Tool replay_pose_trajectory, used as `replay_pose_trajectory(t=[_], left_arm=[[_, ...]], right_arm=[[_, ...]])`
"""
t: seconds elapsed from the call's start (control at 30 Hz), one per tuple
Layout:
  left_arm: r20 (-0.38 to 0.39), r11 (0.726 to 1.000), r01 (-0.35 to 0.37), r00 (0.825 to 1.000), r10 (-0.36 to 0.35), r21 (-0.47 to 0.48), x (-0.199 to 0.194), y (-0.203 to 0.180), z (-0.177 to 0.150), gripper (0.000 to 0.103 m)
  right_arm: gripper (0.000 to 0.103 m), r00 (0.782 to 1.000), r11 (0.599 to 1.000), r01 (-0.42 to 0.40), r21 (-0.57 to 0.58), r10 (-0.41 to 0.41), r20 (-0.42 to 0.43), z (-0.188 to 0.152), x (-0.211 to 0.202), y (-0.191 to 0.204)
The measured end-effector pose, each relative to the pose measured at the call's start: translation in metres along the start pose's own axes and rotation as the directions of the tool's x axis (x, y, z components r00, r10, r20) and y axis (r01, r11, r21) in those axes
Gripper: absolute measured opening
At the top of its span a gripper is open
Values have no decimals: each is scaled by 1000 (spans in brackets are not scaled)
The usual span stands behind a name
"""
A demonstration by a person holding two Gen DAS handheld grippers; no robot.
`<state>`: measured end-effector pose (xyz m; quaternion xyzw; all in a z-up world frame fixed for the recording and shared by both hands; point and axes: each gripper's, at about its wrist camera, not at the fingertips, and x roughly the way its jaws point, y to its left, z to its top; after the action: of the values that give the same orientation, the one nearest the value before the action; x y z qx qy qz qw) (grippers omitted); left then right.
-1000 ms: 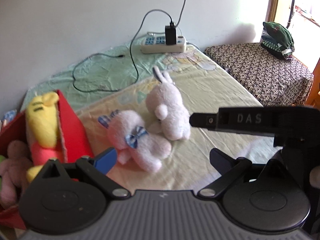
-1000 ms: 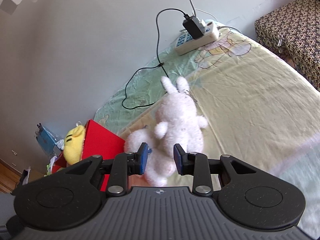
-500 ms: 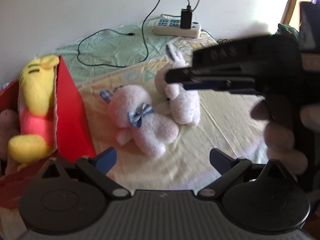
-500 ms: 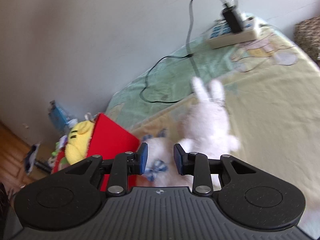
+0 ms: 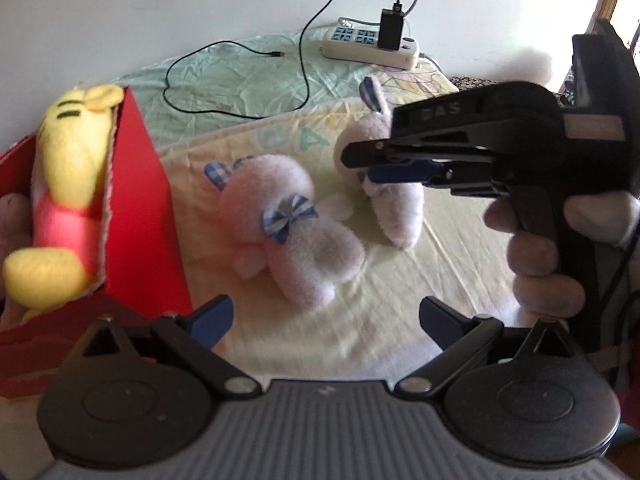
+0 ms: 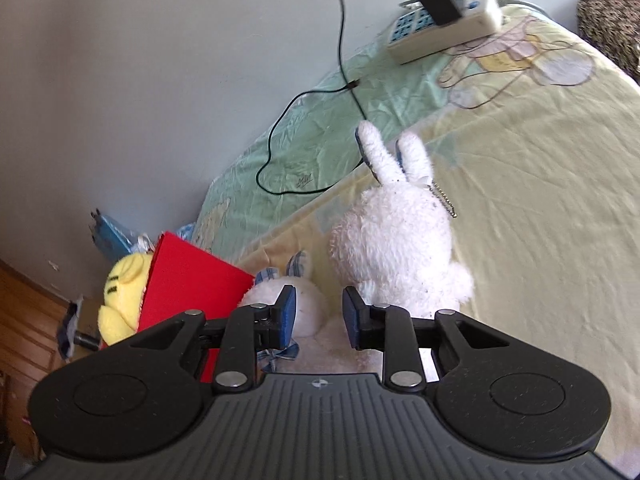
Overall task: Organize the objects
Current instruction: 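Close the right tool on the white bunny plush and lift it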
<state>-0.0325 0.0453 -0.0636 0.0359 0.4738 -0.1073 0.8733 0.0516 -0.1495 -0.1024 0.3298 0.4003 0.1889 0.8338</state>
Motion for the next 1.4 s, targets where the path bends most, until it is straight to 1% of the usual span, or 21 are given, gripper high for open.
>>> replay_pose_trajectory(t=[0.03, 0.23, 0.4, 0.53, 0.73, 0.8, 0.87, 0.93, 1.03, 1.13, 1.2, 1.3, 1.33, 1.4], left_arm=[[2, 1000, 6, 1000, -6, 2, 1, -2, 2, 99], [33, 998, 62, 997, -63, 27, 7, -19, 20, 99], [40, 993, 103, 994, -105, 50, 22, -38, 40, 99], [22, 989, 139, 990, -140, 58, 37, -51, 53, 97], [11, 978, 187, 982, -188, 88, 52, -67, 66, 94], [-4, 975, 197, 980, -198, 102, 62, -73, 71, 92], [-26, 971, 211, 977, -210, 108, 70, -78, 73, 89], [-52, 968, 224, 974, -220, 111, 79, -83, 75, 86], [-74, 967, 224, 973, -216, 124, 91, -91, 78, 80], [-91, 965, 224, 973, -213, 138, 99, -96, 81, 75], [-104, 964, 222, 973, -208, 146, 105, -98, 83, 72], [-118, 965, 215, 973, -199, 147, 114, -97, 85, 69], [-120, 966, 213, 973, -197, 147, 116, -96, 86, 68], [-128, 967, 213, 972, -196, 142, 122, -94, 89, 67]], right_arm=[[27, 1000, 1000, 11, 17, -11, 19, 0, -3, -2], [28, 996, 999, 34, 37, -37, 76, 8, -28, -17], [28, 993, 996, 68, 53, -73, 96, 13, -40, -36], [28, 993, 994, 61, 89, -69, 93, 10, -52, -52], [30, 991, 992, 94, 84, -101, 83, 0, -70, -69], [33, 989, 990, 107, 93, -116, 89, -2, -77, -76], [40, 986, 986, 127, 111, -138, 96, -3, -83, -85], [40, 985, 981, 132, 140, -146, 91, -3, -85, -96], [40, 989, 978, 101, 185, -118, 85, -1, -82, -107], [40, 993, 979, 76, 191, -92, 74, 2, -76, -110], [41, 996, 979, 44, 201, -59, 70, 5, -70, -113], [48, 998, 977, 14, 211, -27, 59, 12, -61, -115], [53, 999, 977, 7, 212, -18, 52, 12, -59, -115], [56, 999, 977, -5, 212, -3, 38, 16, -51, -115]])
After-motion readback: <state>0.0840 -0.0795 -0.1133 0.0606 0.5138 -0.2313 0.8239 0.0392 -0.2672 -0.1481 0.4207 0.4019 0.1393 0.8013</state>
